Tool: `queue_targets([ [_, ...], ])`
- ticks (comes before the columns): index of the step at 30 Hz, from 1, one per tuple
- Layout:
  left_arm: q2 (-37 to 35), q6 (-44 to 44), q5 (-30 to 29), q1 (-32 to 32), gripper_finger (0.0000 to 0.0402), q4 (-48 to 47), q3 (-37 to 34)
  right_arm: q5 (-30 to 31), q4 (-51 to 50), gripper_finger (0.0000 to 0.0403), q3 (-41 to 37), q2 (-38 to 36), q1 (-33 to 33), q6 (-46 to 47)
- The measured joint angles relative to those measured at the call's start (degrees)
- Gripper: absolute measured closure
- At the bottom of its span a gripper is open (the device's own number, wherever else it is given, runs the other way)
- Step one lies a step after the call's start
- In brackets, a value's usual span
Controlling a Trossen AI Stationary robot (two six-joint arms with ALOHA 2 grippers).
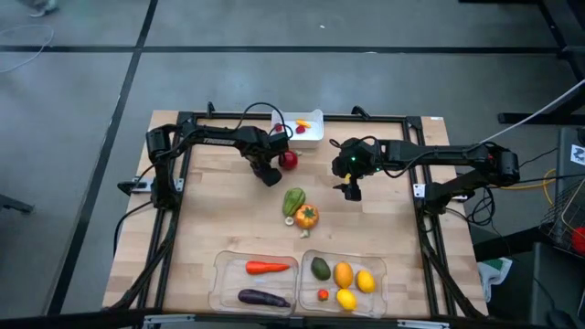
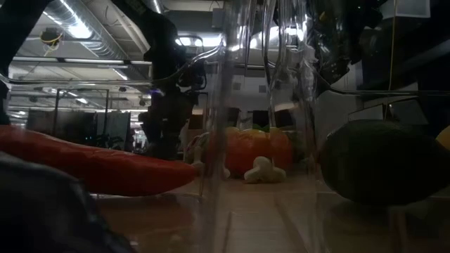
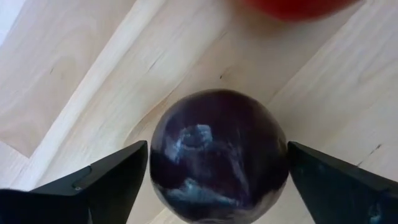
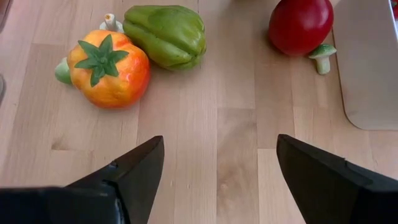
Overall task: Sort produce into baskets
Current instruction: Put the onion into the left transparent bin
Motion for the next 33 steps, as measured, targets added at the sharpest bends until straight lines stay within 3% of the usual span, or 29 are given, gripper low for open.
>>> queue_targets([
  [4, 0.0, 1.2, 0.0, 0.0, 0.0035, 0.0, 0.0, 0.0, 0.0, 0.0095, 0.0, 0.0, 0.0, 0.0],
  [12, -0.1, 1.8, 1.3, 0.0, 0.0103, -0.2, 0.1, 0.0, 0.0, 0.0095, 0.0, 0.0, 0.0, 0.0],
  [21, -0.3, 4.3, 1.6, -0.6, 0.011, -9.5, 8.3, 0.0, 0.0, 0.0095, 0.0, 0.0, 0.0, 0.0],
  [27, -3.9, 5.0, 6.7, -5.0, 0.011, -14.4, 14.1, 0.0, 0.0, 0.0095, 0.0, 0.0, 0.0, 0.0],
  [33, -9.5, -1.2, 9.8, -13.4, 0.011, -14.5, 15.5, 0.0, 0.1, 0.0095, 0.0, 0.0, 0.0, 0.0],
])
